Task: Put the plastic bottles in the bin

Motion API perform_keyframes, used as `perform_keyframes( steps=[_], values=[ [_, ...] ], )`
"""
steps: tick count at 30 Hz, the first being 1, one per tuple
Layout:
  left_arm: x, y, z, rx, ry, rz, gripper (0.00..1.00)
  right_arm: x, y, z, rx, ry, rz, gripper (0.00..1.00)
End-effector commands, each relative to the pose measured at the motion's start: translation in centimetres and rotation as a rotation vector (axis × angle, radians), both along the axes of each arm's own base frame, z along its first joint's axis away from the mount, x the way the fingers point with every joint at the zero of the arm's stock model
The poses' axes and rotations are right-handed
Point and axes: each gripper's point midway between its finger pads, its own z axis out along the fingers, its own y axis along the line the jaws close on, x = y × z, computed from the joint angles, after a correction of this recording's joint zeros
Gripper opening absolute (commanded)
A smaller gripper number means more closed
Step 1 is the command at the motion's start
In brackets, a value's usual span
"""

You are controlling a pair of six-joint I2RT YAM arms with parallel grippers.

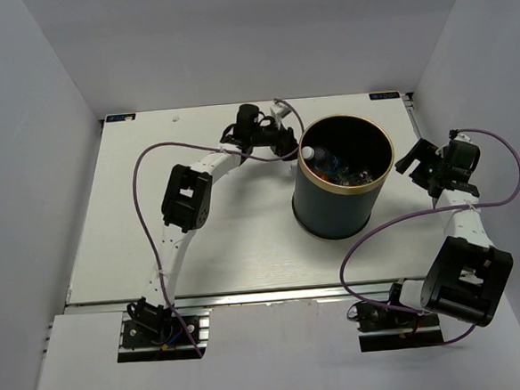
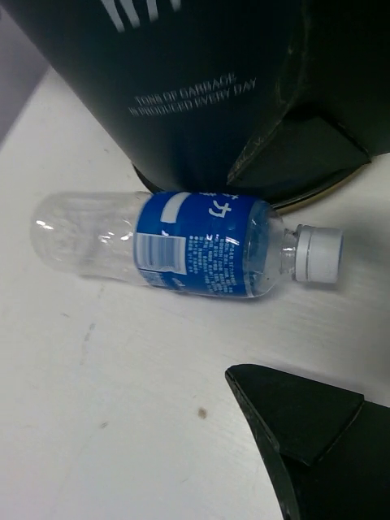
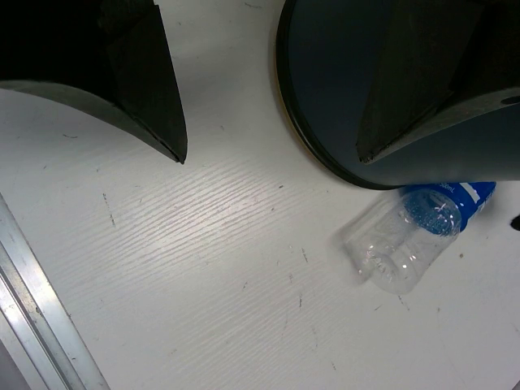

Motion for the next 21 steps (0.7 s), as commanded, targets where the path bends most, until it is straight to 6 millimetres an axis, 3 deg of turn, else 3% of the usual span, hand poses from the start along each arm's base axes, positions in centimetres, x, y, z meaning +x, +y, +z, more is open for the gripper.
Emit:
perform_keyframes(
  steps=[1,18,21],
  values=[
    [-0.6,-1.3,-2.0,0.15,-0.077,0.025,0.98,0.4,-0.3,1.7,-0.015,-0.052,-0.005,0.89],
    [-1.0,-0.7,-6.4,0.235,-0.043,0.041,0.98,0.6,0.0,1.6,0.001,-0.056,0.01,0.89],
    [-1.2,-0.9,-6.3,0.233,-0.058,0.036,0.87,0.6,0.0,1.6,0.0,-0.058,0.012,0.89]
  ],
)
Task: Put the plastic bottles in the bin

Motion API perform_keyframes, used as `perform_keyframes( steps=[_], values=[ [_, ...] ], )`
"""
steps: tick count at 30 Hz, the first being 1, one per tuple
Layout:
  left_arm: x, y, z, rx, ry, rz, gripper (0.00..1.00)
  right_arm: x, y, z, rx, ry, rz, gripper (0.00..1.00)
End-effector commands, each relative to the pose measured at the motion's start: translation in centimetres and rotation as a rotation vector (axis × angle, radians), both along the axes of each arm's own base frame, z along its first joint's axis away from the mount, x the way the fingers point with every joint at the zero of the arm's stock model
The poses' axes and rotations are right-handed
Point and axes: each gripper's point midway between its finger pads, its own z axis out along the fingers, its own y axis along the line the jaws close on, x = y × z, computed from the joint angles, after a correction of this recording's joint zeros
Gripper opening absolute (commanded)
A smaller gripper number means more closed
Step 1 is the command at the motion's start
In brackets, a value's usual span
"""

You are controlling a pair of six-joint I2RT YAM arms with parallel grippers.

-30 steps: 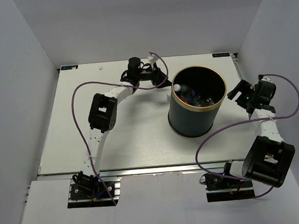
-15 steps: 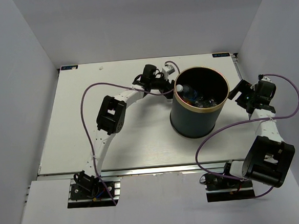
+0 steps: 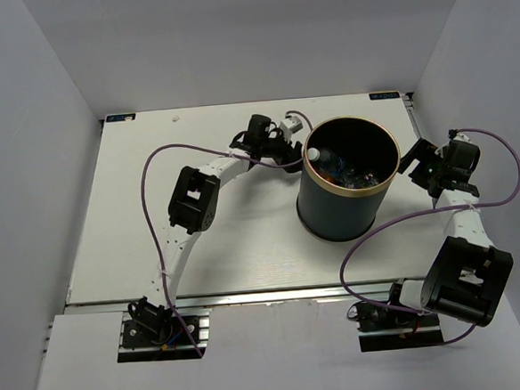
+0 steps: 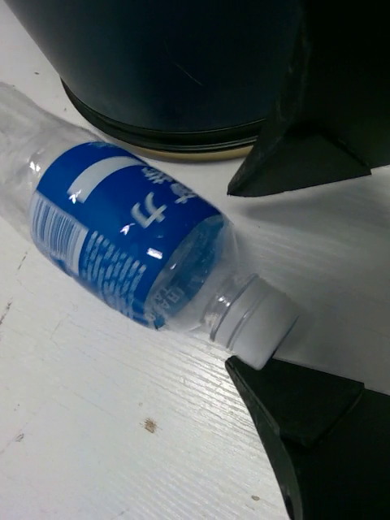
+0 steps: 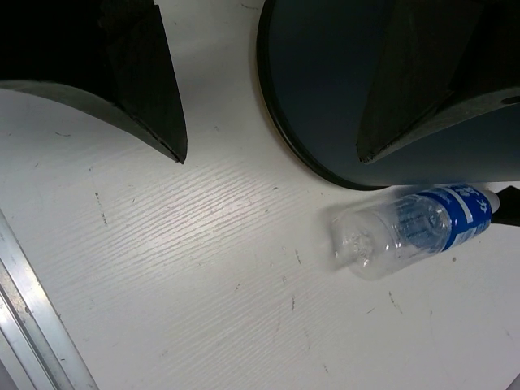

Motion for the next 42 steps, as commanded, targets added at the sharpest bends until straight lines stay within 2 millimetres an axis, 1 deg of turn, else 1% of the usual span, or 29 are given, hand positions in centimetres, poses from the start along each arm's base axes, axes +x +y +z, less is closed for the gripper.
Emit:
perform_keyframes(
  steps=[1,2,4,5,7,8,10,11,12,13,14,16,17,18,19,21,22,26,28,30,31,32,34,35,37,38,40,41,42],
  values=[
    [-0.4,-0.3,0.3,0.011,-0.03,-0.021,0.83,0.6,-0.3,1.5,-0.008,-0.055,-0.002,0.89],
    [-0.8,-0.3,0.4,0.005,-0.024,-0.029,0.75,0.6,-0.3,1.5,-0.008,-0.057,-0.001,0.89],
    [-1.3,-0.6,1.5,-0.034,-0.044,-0.054,0.68,0.7,-0.3,1.6,-0.009,-0.058,-0.002,0.89],
    [-1.7,-0.4,1.9,-0.039,-0.045,-0.061,0.59,0.7,-0.3,1.5,-0.008,-0.057,-0.001,0.89],
    [-2.1,-0.6,3.2,-0.072,-0.069,-0.085,0.52,0.7,-0.2,1.5,-0.008,-0.059,0.0,0.89],
    [-2.4,-0.5,4.1,-0.081,-0.078,-0.089,0.46,0.7,-0.2,1.5,-0.007,-0.059,0.002,0.89],
    [-2.8,-0.4,5.1,-0.087,-0.094,-0.101,0.43,0.7,-0.2,1.4,-0.005,-0.056,0.003,0.89],
    [-3.0,-0.3,6.5,-0.097,-0.117,-0.104,0.4,0.7,-0.1,1.5,-0.003,-0.057,0.005,0.89],
    [-3.4,0.0,6.4,-0.095,-0.114,-0.104,0.34,0.7,-0.1,1.5,-0.002,-0.058,0.008,0.89],
    [-3.7,0.2,6.9,-0.099,-0.127,-0.109,0.3,0.8,-0.1,1.5,0.0,-0.059,0.008,0.89],
    [-4.2,0.5,7.8,-0.107,-0.146,-0.112,0.25,0.8,0.0,1.5,0.001,-0.06,0.011,0.89],
    [-4.7,0.9,8.8,-0.112,-0.169,-0.109,0.17,0.8,0.1,1.6,0.004,-0.064,0.014,0.89],
    [-4.9,1.0,9.7,-0.125,-0.193,-0.109,0.11,0.8,0.1,1.6,0.003,-0.064,0.016,0.89],
    [-5.7,1.5,10.4,-0.128,-0.199,-0.108,0.06,0.7,0.1,1.6,0.004,-0.064,0.017,0.89],
    [-5.7,1.8,11.0,-0.13,-0.215,-0.094,0.0,0.8,0.1,1.8,0.004,-0.07,0.016,0.89],
    [-6.4,2.5,12.8,-0.147,-0.238,-0.08,0.0,0.8,0.2,1.8,0.006,-0.075,0.021,0.89],
    [-6.6,2.8,13.3,-0.15,-0.248,-0.074,0.0,0.8,0.3,1.9,0.008,-0.076,0.022,0.89],
    [-6.0,4.6,15.9,-0.156,-0.292,0.022,0.0,0.8,0.4,2.0,0.008,-0.081,0.028,0.89],
    [-6.2,5.5,17.3,-0.167,-0.299,0.061,0.0,0.8,0.3,2.1,0.007,-0.082,0.026,0.89],
    [-5.6,6.5,18.8,-0.19,-0.308,0.126,0.0,0.7,0.4,2.0,0.008,-0.082,0.026,0.89],
    [-5.8,7.2,20.4,-0.204,-0.333,0.153,0.0,0.7,0.4,2.0,0.01,-0.081,0.025,0.89],
    [-5.5,7.6,21.2,-0.206,-0.351,0.187,0.0,0.7,0.4,2.0,0.012,-0.083,0.029,0.89],
    [-6.0,8.1,22.9,-0.225,-0.376,0.203,0.0,0.8,0.5,2.2,0.012,-0.089,0.031,0.89],
    [-6.7,8.5,25.2,-0.252,-0.409,0.207,0.0,0.8,0.6,2.2,0.015,-0.093,0.035,0.89],
    [-7.2,9.0,27.4,-0.279,-0.426,0.226,0.0,0.8,0.8,2.1,0.026,-0.099,0.042,0.89],
    [-7.6,9.3,29.7,-0.303,-0.458,0.232,0.0,0.8,1.1,2.0,0.038,-0.099,0.056,0.89],
    [-8.0,9.8,31.3,-0.309,-0.474,0.245,0.0,0.9,1.2,2.0,0.045,-0.096,0.064,0.89],
    [-8.4,10.0,32.9,-0.323,-0.497,0.245,0.0,1.0,1.2,2.0,0.045,-0.096,0.064,0.89],
    [-8.7,10.0,33.5,-0.327,-0.508,0.236,0.0,1.0,1.2,2.0,0.044,-0.098,0.064,0.89]
  ],
)
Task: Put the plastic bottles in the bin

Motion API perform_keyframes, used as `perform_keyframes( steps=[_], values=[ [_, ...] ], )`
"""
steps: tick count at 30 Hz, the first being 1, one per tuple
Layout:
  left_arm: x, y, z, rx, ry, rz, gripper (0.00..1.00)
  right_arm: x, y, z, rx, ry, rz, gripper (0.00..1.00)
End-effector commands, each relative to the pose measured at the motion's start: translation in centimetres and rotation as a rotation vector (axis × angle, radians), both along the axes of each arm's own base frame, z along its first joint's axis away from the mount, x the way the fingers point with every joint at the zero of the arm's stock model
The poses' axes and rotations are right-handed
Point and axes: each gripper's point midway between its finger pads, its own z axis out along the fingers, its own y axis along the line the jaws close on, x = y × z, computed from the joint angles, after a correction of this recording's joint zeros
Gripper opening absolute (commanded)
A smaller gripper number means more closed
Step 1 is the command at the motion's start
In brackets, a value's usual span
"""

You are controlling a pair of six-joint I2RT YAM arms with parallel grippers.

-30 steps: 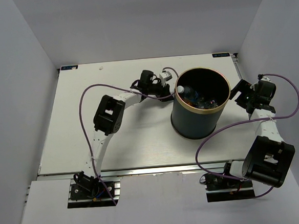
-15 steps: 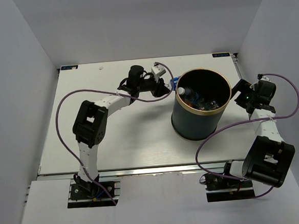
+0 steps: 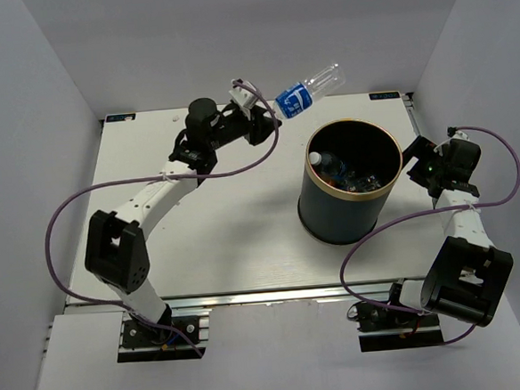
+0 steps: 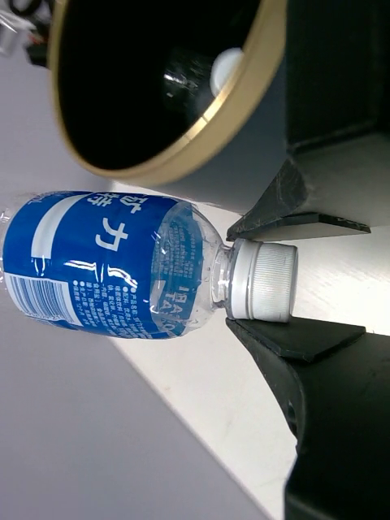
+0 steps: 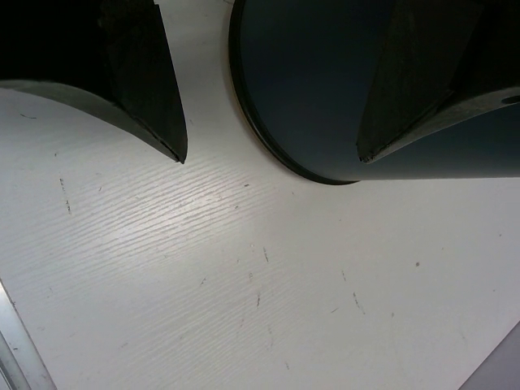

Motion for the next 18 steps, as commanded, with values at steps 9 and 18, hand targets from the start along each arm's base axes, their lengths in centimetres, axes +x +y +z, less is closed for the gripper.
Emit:
perform_keyframes(
  steps=[9,18],
  values=[
    [-9.0,-2.4,5.5,0.131,-0.218,-0.186,0.0,0.3,0.0,1.2,-0.006,-0.057,0.011,0.89],
    [-11.2,-3.0,1.0,0.258,-0.148,-0.244,0.0,0.8,0.1,1.7,-0.022,-0.08,0.042,0.89]
  ],
)
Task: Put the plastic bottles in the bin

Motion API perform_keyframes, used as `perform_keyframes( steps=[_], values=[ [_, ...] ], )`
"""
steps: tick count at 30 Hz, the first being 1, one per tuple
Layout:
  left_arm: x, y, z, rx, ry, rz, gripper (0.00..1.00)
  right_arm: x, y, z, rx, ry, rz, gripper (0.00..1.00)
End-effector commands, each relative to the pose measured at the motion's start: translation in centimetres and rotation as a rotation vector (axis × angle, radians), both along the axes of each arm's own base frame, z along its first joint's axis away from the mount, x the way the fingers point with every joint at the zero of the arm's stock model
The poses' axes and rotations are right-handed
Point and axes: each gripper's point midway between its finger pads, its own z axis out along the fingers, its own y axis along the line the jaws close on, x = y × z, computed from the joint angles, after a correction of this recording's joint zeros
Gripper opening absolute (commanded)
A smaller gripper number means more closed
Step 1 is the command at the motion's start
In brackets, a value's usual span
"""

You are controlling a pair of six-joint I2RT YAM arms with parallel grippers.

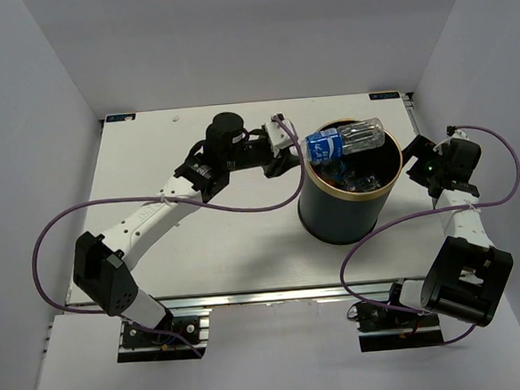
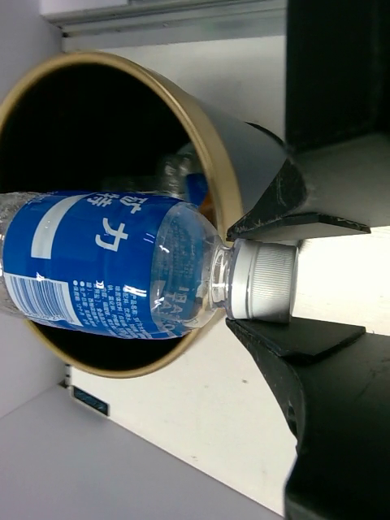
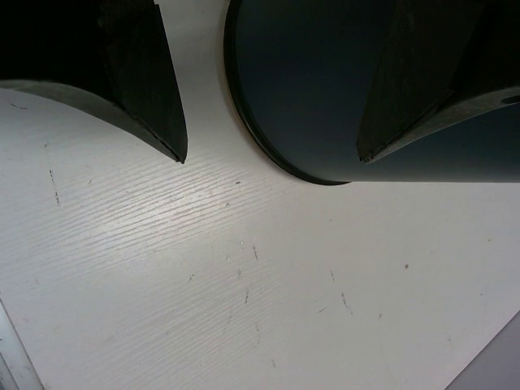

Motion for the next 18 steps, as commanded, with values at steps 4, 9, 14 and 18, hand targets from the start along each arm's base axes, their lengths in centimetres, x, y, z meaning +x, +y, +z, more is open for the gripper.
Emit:
perform_keyframes(
  steps=[4,9,14,18],
  values=[
    [-0.9,0.4,-2.8,0.14,-0.009,-0.055,0.05,0.6,-0.6,1.3,-0.039,-0.058,-0.002,0.89],
    [-1.7,-0.1,-3.4,0.158,-0.028,-0.083,0.16,0.6,-0.6,1.1,-0.036,-0.051,-0.002,0.89],
    [-1.8,-0.2,-3.2,0.154,-0.035,-0.088,0.6,0.6,-0.7,1.2,-0.044,-0.055,-0.007,0.89],
    [-1.8,-0.2,-2.5,0.141,-0.048,-0.086,0.78,0.8,-0.6,1.4,-0.042,-0.069,0.003,0.89]
  ],
)
